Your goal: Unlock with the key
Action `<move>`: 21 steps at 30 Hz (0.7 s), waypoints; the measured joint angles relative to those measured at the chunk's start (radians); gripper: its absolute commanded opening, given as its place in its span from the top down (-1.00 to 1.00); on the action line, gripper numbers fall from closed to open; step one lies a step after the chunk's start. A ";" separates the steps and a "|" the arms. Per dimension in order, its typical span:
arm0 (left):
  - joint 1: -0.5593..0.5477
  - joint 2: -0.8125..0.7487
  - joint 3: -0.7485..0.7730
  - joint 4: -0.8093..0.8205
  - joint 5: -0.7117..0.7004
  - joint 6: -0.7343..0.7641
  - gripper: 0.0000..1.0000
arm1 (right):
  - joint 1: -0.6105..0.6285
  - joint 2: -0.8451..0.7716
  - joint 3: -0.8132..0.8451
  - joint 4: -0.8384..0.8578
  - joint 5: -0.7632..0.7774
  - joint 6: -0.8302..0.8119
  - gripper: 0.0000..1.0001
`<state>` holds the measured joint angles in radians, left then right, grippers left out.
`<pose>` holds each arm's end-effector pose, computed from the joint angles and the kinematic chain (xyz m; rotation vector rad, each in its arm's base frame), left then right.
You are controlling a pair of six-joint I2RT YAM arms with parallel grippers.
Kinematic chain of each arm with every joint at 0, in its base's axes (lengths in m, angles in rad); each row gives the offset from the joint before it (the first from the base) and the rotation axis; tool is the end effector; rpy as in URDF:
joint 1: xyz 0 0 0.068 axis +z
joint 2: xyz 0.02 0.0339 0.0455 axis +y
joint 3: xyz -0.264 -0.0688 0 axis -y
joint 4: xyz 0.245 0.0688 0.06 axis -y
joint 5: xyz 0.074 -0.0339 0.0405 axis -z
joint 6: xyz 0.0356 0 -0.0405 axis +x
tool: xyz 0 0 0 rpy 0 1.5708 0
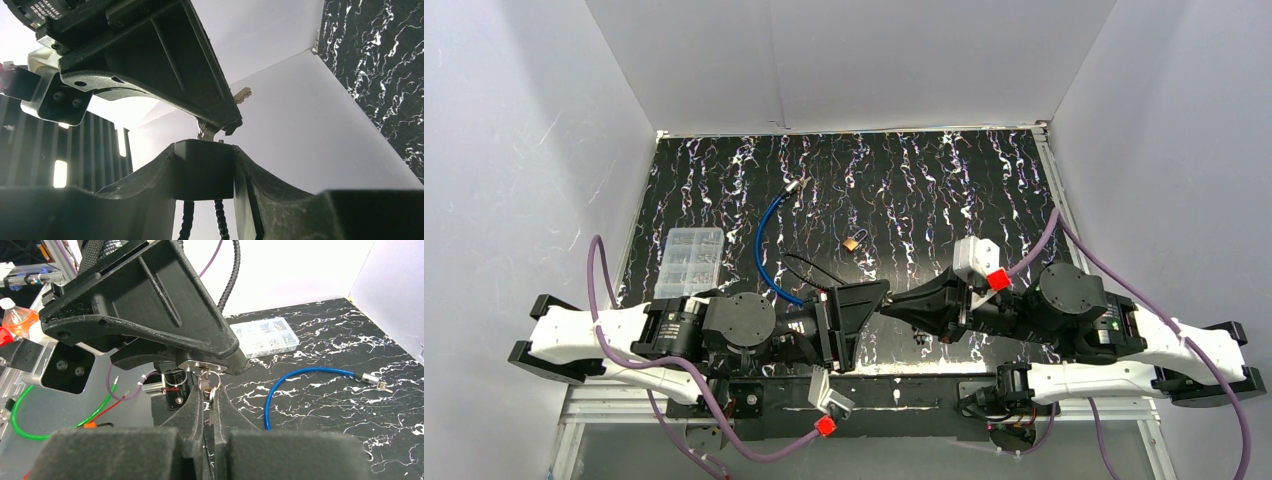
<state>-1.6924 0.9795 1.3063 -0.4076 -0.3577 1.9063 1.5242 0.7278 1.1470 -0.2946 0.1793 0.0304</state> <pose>-0.0110 -0.1927 0.4595 1.6631 -0.1055 0.4573 0.0124 0.1300 0.4572 -0.9338 1.2402 1.1284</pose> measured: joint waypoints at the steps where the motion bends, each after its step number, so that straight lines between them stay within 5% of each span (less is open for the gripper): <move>1: 0.000 0.000 -0.002 0.006 0.000 0.005 1.00 | 0.000 -0.002 0.000 0.000 0.003 0.004 0.58; 4: 0.000 0.002 -0.003 0.025 0.000 0.031 1.00 | 0.001 -0.013 0.000 0.003 0.011 0.032 0.34; 14: 0.000 -0.027 -0.022 0.034 -0.019 0.089 1.00 | -0.002 -0.198 -0.009 -0.025 0.113 0.084 0.05; 17: 0.000 -0.027 -0.025 0.034 -0.021 0.089 1.00 | -0.004 -0.184 0.005 -0.025 0.110 0.083 -0.17; 21: 0.000 -0.029 -0.034 0.040 -0.020 0.090 1.00 | -0.005 -0.077 0.030 -0.023 0.079 0.064 -0.18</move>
<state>-1.6924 0.9507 1.2728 -0.3674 -0.3779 1.9965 1.5192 0.6505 1.1771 -0.3175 0.2582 0.0942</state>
